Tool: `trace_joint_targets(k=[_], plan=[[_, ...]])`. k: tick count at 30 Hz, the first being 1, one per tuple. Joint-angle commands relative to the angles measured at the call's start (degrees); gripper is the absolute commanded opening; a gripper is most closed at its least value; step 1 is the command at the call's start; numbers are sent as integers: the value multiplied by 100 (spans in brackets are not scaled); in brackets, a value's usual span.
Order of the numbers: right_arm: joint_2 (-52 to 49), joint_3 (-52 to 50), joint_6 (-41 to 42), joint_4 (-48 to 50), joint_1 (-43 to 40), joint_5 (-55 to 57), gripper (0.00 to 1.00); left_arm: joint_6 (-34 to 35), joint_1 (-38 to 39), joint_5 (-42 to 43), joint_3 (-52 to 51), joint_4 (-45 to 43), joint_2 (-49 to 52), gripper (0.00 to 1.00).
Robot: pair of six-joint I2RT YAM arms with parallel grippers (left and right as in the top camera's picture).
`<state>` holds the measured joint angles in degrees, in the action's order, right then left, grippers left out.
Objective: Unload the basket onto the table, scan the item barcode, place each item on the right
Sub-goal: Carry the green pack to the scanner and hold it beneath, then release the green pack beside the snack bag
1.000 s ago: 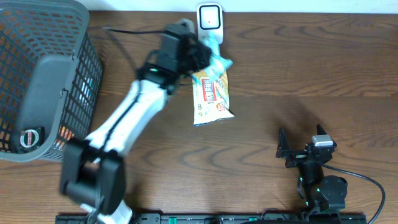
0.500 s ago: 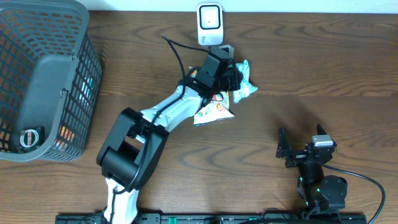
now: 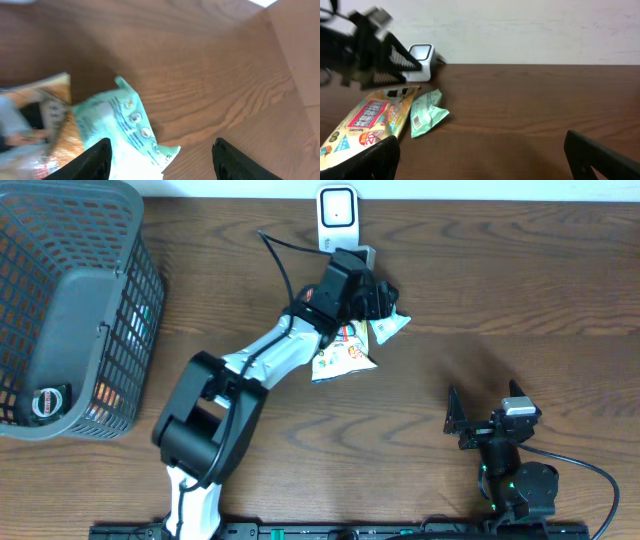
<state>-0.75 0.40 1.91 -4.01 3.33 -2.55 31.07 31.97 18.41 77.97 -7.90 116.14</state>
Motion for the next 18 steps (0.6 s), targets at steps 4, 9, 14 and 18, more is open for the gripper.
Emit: trace_joint_targets(k=[4,9,14,18], plan=[[0,-7,39,-26,-39,48,99,-601,-619,39,87,474,-1663,72],[0,-7,39,-26,-39,48,99,-601,-1502,39,87,1056,-2863,80],[0,-7,39,-26,-39,48,99,-599,-2881,42,87,1637,-3845,82],[0,-7,39,-26,-39,48,99,-599,-4253,39,87,2129,-4321,91]])
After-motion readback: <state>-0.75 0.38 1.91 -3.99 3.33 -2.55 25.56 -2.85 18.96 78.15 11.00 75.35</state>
